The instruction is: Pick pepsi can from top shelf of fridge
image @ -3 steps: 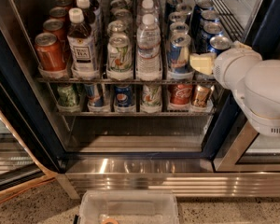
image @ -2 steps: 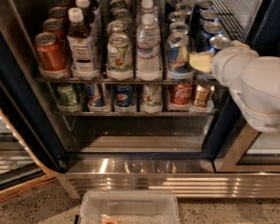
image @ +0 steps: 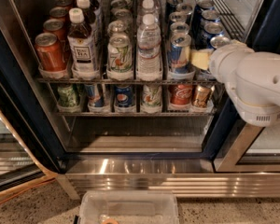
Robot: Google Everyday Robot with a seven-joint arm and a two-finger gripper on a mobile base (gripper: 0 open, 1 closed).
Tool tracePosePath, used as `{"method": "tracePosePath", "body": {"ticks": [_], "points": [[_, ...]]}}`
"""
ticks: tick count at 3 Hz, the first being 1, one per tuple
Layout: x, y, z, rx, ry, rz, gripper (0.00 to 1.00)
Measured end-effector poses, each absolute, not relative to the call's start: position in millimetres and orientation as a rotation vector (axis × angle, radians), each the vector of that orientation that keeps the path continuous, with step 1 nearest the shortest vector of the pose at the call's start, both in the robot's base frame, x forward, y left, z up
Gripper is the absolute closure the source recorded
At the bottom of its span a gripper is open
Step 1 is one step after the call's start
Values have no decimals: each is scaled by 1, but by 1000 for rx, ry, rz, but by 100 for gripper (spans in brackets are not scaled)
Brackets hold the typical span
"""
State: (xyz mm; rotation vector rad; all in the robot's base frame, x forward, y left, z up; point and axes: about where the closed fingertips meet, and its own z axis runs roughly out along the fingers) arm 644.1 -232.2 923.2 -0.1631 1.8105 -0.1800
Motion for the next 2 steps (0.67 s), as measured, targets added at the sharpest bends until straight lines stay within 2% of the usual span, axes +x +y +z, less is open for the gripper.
{"method": "tracePosePath", "body": {"ticks": [1,2], "points": [[644,-229,923,-163,1811,-180,30],[651,-233,916,-145,1827,-177,49]]}}
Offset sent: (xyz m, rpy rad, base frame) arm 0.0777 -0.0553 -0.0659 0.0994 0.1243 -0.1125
